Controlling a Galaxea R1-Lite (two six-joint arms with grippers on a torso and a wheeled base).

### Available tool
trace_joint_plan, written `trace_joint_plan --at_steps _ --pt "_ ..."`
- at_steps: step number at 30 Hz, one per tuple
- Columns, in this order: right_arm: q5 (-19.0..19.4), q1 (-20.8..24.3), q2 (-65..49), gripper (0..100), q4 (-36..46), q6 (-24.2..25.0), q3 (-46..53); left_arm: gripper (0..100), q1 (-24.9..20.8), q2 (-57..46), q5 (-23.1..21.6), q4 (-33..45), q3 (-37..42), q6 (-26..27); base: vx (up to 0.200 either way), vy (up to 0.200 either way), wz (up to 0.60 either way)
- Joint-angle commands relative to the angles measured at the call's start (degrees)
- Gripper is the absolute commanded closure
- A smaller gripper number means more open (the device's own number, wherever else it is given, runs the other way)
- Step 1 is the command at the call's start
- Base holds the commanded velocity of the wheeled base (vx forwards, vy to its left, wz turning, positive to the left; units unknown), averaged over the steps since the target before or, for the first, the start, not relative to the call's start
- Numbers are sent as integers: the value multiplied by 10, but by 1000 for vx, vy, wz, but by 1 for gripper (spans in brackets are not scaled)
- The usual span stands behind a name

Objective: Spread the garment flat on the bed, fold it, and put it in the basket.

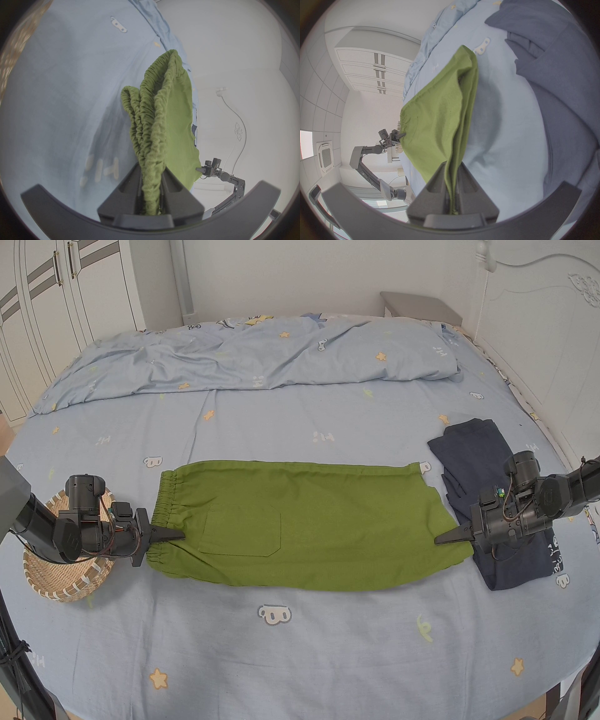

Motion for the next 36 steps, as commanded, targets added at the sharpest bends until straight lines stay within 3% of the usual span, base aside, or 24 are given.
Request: trace_joint_plan --at_steps 1,6,13,22,28,35,36 --pt "0 -2 -62 100 18 -3 9 100 1 -32 0 26 1 8 0 0 0" --pt "-7 -2 -99 100 22 -15 100 100 0 -88 0 102 48 63 0 0 0" --pt "-12 -2 -131 100 14 -73 246 100 0 -158 3 123 153 110 0 0 0" --pt "-22 13 -167 100 -172 -75 488 100 1 -266 10 121 349 187 0 0 0" --pt "-23 15 -167 100 -231 -74 550 100 28 -281 24 121 393 241 0 0 0" --pt "-23 15 -161 100 -251 -76 563 100 42 -275 25 120 407 248 0 0 0" --pt "-23 16 -160 0 -251 -77 563 100 43 -274 25 120 407 248 0 0 0"
